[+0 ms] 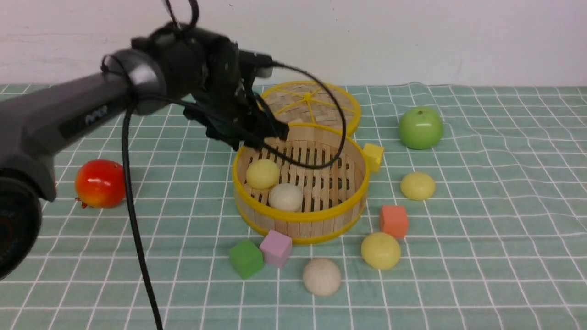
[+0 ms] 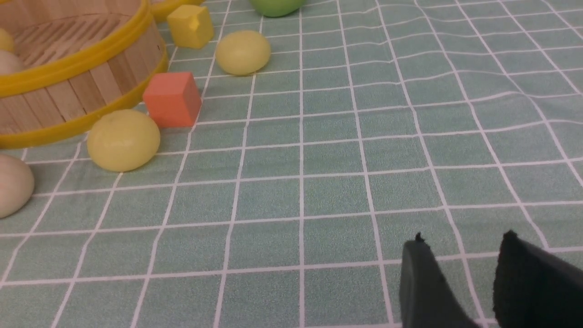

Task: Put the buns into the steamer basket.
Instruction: Use the right arm to grab a steamed stuffed bun

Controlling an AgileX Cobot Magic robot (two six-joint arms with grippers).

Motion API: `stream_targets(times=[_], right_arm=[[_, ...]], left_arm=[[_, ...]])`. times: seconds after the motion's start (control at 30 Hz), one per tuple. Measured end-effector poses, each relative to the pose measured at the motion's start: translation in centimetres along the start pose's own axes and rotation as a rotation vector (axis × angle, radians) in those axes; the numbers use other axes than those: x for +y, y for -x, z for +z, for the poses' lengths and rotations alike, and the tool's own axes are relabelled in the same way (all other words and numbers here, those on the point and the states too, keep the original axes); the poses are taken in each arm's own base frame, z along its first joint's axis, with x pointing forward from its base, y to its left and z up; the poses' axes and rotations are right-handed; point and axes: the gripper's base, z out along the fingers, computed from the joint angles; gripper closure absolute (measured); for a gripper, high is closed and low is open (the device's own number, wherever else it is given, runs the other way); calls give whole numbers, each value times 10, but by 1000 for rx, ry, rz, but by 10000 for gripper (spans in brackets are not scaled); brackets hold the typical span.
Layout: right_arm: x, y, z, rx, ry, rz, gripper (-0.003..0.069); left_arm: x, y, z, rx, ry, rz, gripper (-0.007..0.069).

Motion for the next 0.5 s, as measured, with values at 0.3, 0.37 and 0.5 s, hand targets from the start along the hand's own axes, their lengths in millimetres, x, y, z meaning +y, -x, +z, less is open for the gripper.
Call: stream_targets(times=[0.3, 0.37, 0.5], right_arm=[[0, 0, 0, 0, 0, 0, 419], [0, 0, 0, 0, 0, 0, 419], [0, 0, 0, 0, 0, 0, 419]], left_arm=[[-56, -19, -85, 20, -158, 87, 375], [-72, -39, -93, 61, -194, 131, 460], [-87, -72, -95, 155, -230, 175, 599]])
